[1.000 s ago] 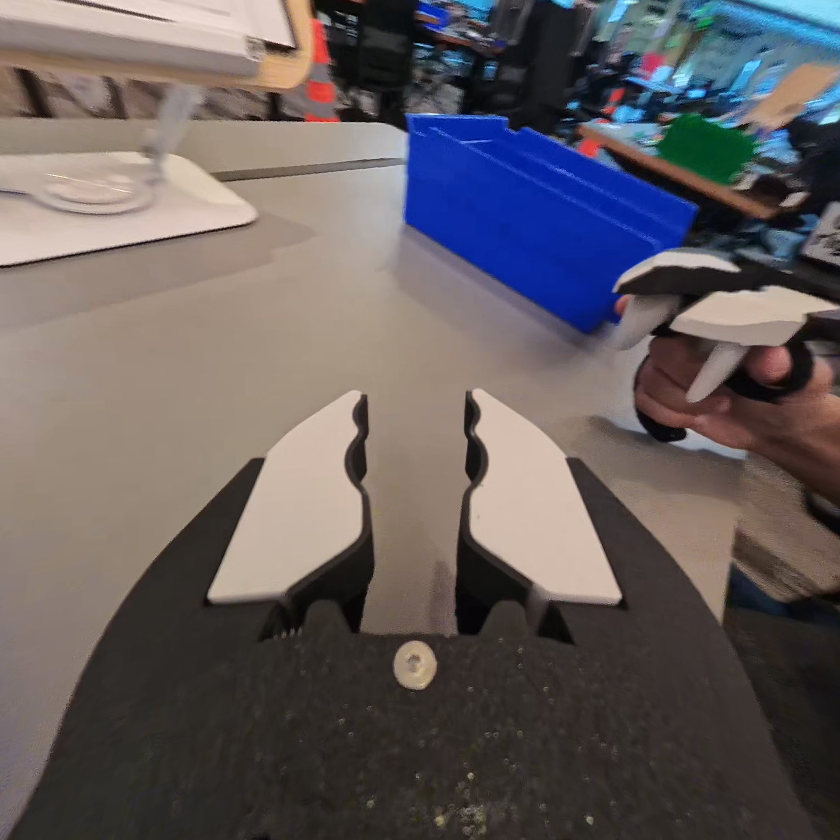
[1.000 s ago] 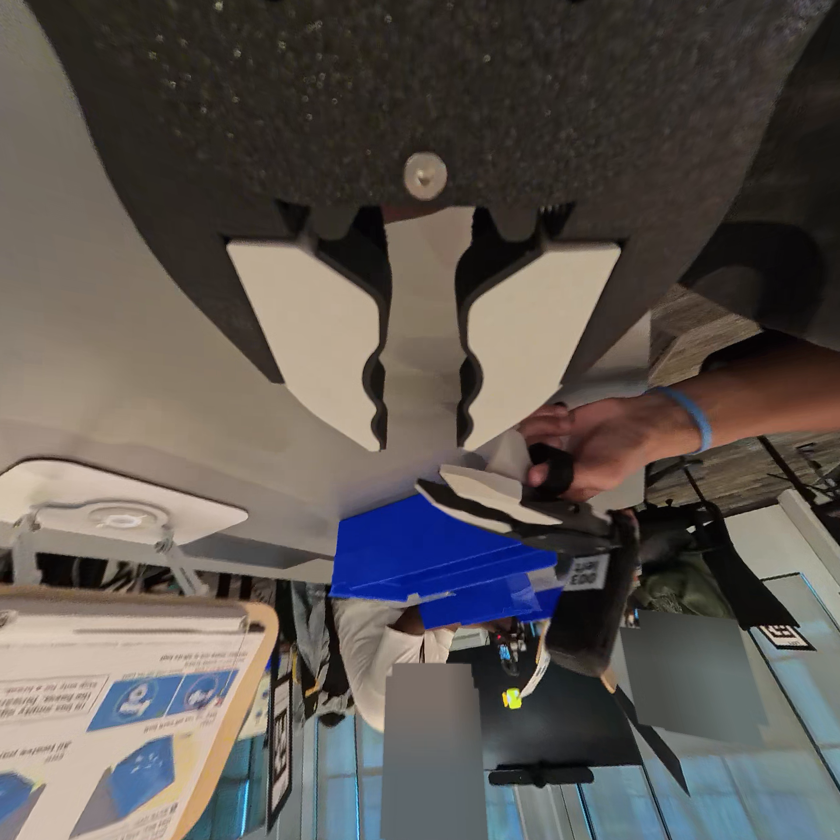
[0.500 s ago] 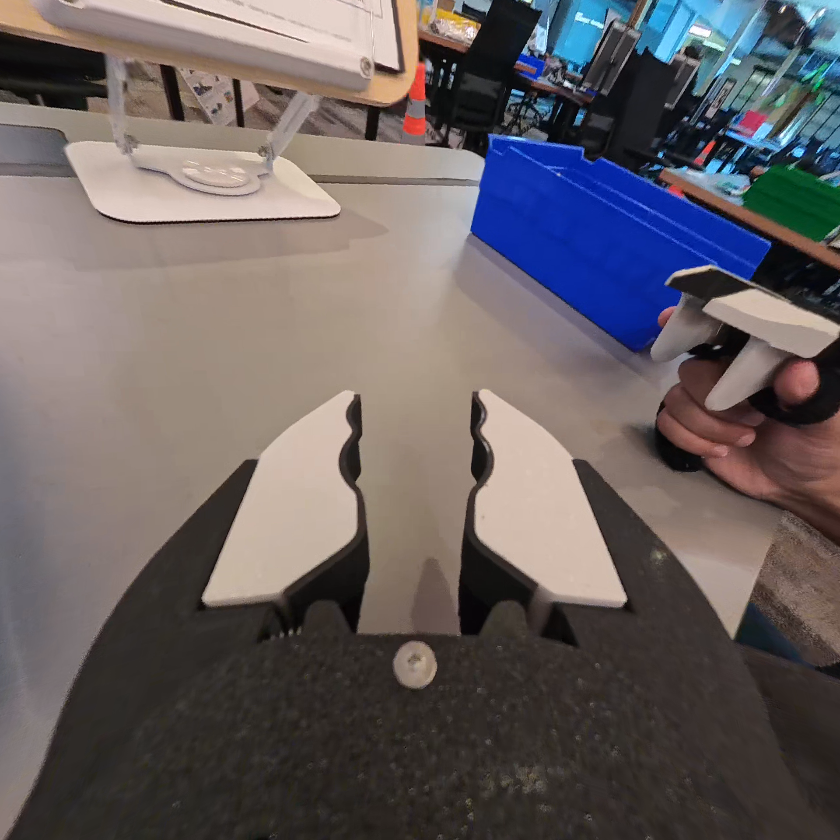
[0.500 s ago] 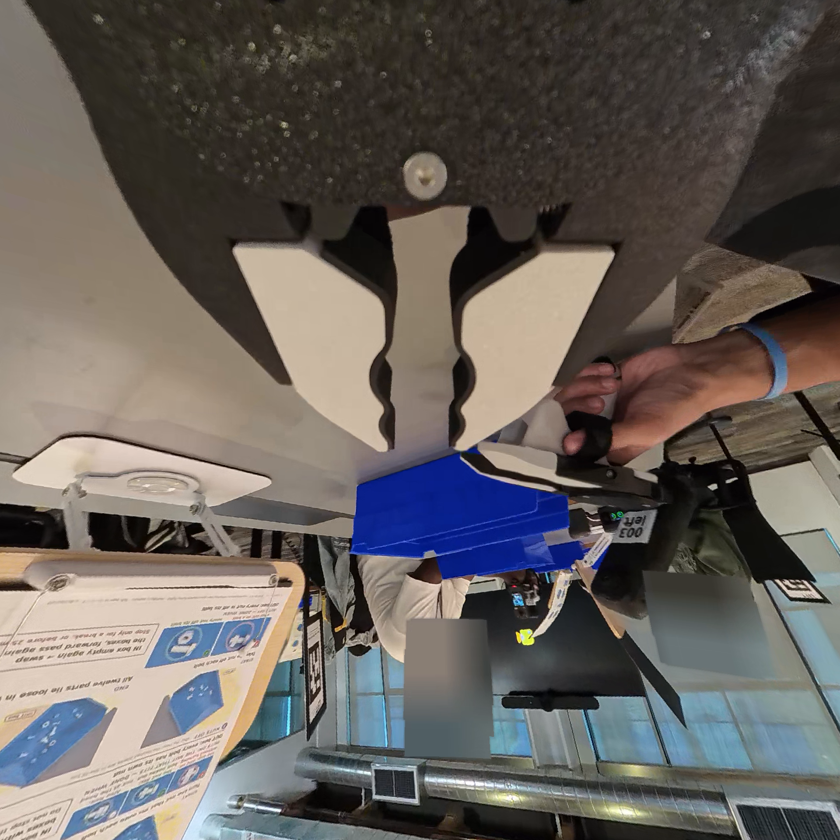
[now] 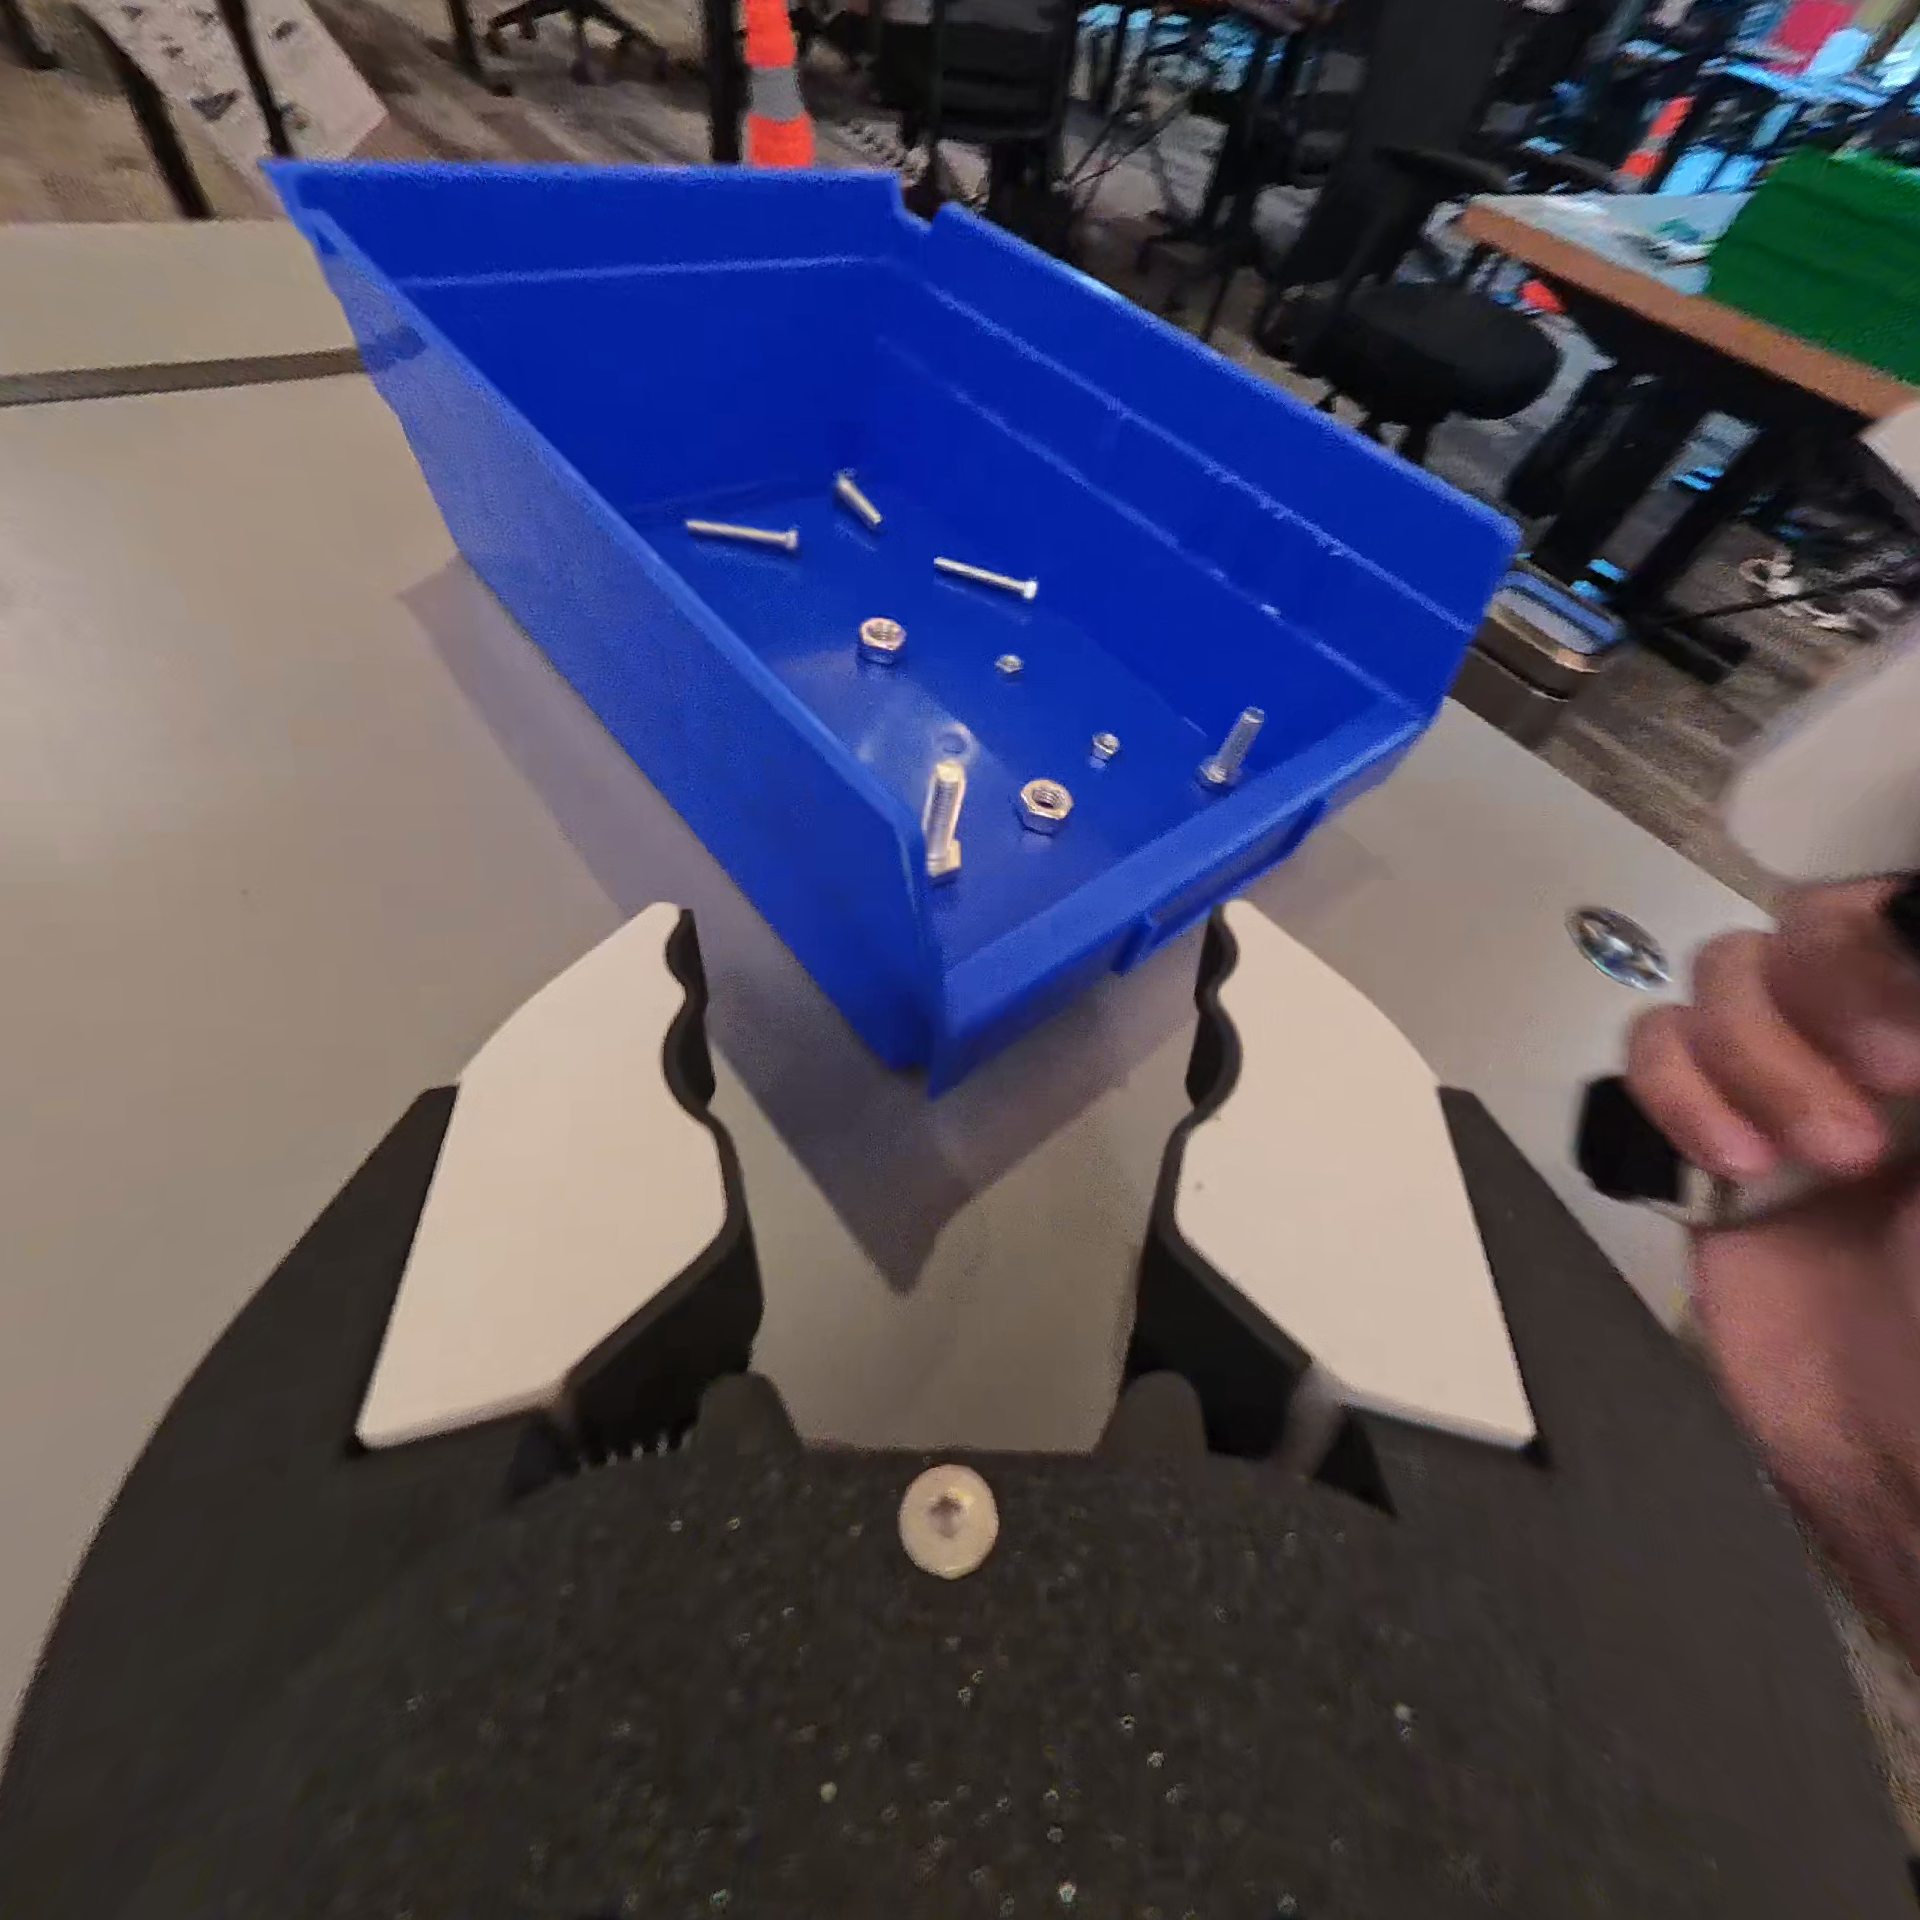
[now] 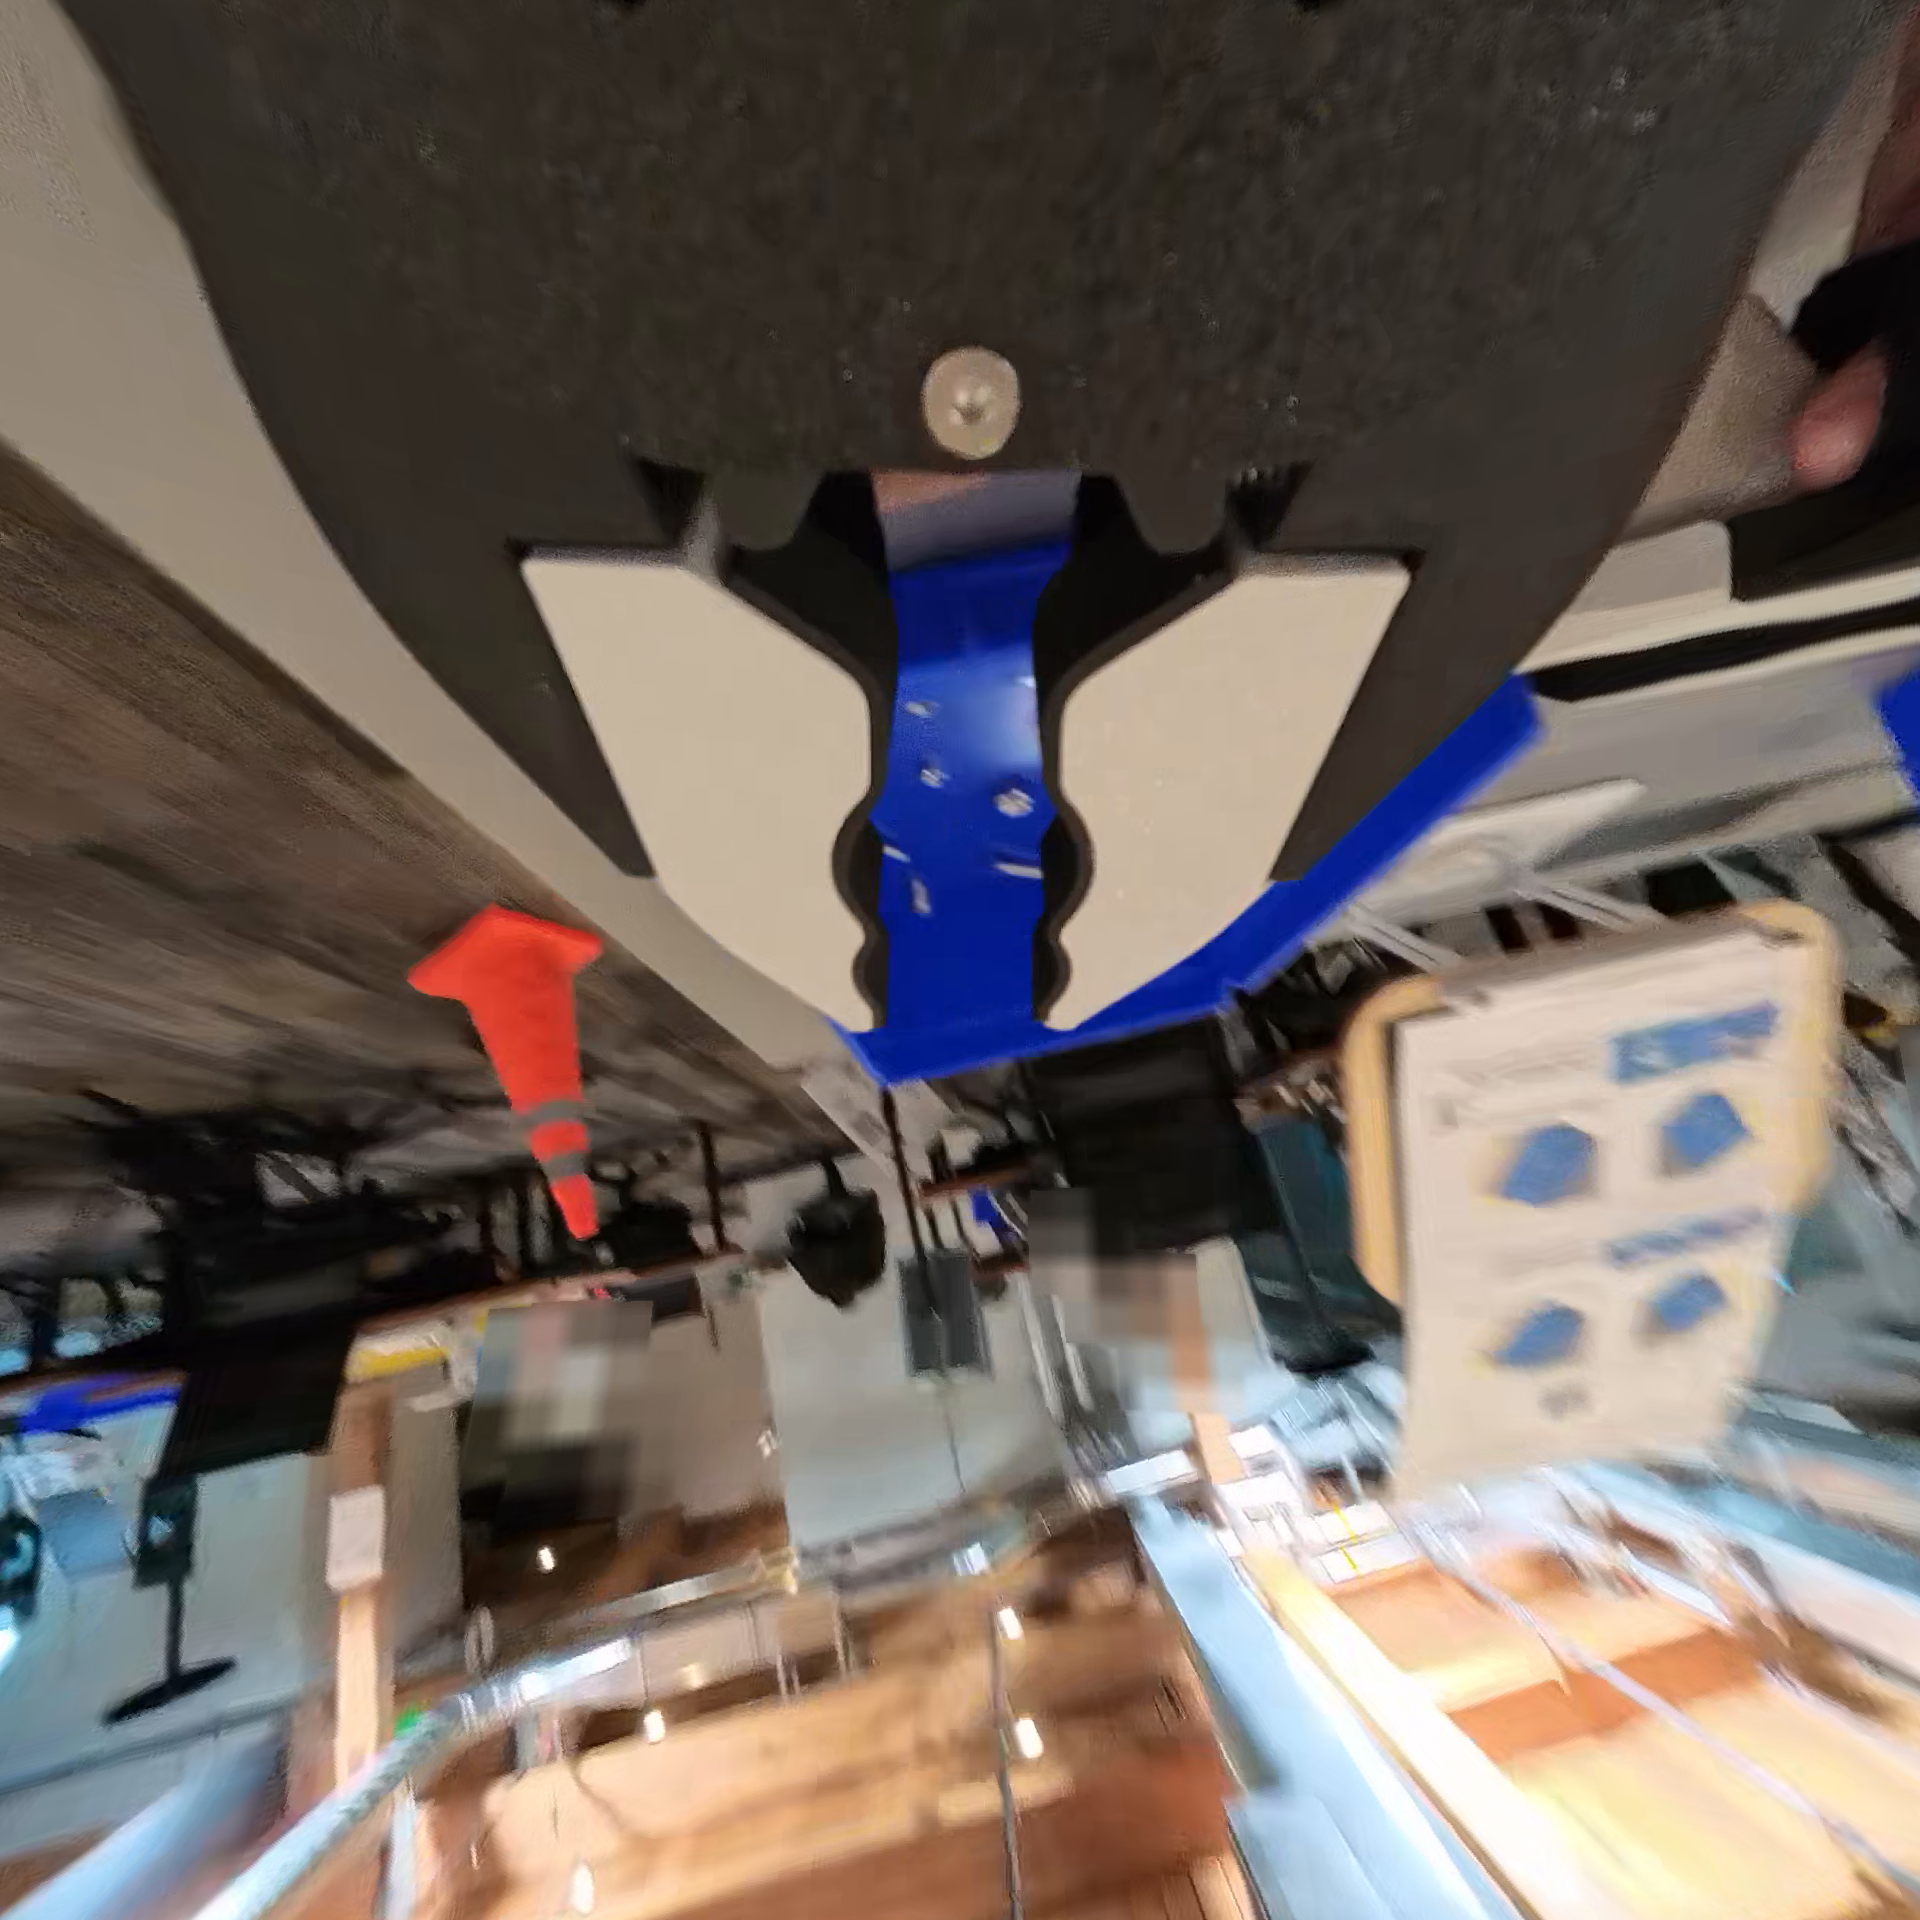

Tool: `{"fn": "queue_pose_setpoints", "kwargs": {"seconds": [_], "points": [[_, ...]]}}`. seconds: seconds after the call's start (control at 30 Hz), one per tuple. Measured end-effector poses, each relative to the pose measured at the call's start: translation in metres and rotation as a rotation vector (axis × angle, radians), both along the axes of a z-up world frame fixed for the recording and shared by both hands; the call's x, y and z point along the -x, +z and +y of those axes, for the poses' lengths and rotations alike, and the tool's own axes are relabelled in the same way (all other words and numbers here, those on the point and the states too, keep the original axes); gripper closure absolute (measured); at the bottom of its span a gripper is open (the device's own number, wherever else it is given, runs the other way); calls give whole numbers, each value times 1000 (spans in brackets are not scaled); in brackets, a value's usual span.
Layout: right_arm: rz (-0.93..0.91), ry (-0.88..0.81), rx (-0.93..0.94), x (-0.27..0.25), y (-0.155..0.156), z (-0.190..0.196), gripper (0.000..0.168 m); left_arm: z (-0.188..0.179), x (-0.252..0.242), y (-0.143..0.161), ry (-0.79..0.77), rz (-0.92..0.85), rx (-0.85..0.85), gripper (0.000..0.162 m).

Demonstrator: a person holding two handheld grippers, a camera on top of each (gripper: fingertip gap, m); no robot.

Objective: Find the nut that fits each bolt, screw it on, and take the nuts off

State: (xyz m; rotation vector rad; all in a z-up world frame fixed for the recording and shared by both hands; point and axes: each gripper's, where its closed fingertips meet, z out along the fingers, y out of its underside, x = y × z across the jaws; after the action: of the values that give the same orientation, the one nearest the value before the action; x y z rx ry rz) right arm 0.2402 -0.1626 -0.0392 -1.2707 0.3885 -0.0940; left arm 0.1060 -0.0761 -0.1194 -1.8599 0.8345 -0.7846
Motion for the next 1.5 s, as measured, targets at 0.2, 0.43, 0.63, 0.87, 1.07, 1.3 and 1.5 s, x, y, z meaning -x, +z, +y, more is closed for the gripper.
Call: {"fn": "queue_pose_setpoints", "kwargs": {"seconds": [0.2, 0.43, 0.63, 0.87, 1.07, 1.3, 1.5], "points": [[125, 10, 422, -29, -64, 21, 125, 34, -7, -23, 158, 57, 52, 115], [179, 18, 525, -21, -86, 45, 125, 44, 2, -21, 228, 32, 72, 142], [183, 5, 528, -10, -86, 52, 136, 46, 16, -21, 287, 30, 109, 147], [132, 49, 543, 23, -86, 61, 149, 49, 55, -21, 305, 45, 124, 151], [92, 34, 560, 68, -85, 55, 165, 50, 107, -15, 298, 100, 84, 153], [80, 182, 519, 176, -80, 71, 165, 47, 222, -9, 343, 200, 11, 153], [-8, 336, 518, 277, -71, 102, 163, 56, 329, -9, 476, 231, 4, 156]]}}
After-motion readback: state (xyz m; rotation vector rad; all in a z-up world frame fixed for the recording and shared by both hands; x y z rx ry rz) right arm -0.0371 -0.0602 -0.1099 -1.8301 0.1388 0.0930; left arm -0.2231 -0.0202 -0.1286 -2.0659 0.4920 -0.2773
